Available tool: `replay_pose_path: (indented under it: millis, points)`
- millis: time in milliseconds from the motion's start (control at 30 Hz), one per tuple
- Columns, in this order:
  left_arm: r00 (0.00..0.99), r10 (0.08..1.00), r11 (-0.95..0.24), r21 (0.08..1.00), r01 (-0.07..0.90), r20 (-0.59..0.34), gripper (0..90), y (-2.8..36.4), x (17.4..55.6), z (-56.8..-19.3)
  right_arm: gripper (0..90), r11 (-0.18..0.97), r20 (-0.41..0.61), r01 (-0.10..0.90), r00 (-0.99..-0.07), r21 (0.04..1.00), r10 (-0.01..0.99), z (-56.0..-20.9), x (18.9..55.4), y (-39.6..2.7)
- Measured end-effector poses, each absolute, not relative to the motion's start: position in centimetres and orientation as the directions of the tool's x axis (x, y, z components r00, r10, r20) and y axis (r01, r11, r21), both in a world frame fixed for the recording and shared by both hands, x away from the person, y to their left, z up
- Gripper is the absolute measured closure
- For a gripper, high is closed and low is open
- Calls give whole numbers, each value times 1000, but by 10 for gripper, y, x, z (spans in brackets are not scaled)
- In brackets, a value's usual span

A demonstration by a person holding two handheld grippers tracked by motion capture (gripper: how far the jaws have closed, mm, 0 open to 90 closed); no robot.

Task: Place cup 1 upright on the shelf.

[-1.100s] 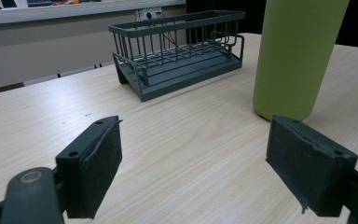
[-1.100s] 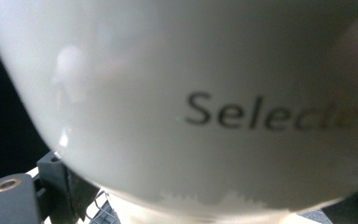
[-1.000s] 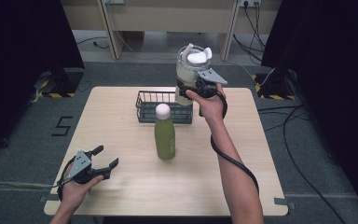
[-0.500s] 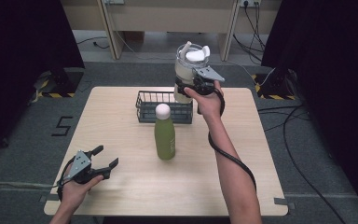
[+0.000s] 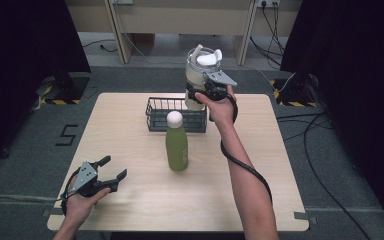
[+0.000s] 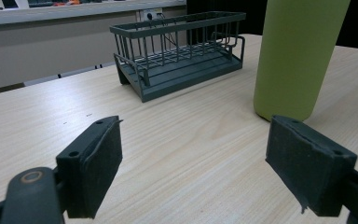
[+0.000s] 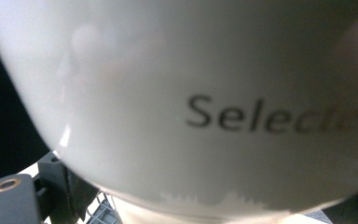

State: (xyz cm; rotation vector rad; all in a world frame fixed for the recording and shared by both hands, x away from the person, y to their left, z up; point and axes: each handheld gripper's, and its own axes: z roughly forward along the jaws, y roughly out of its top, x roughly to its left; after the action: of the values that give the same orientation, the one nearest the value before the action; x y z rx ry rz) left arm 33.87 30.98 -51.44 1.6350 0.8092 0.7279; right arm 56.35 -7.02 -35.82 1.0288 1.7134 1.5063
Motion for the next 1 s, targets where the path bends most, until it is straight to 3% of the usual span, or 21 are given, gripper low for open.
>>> replay_pose_path:
  millis: [1000]
  points:
    - [576, 817, -146, 980, 133, 43, 177, 310, 338, -514, 103, 70, 35, 200, -480, 977, 877, -381, 582, -59]
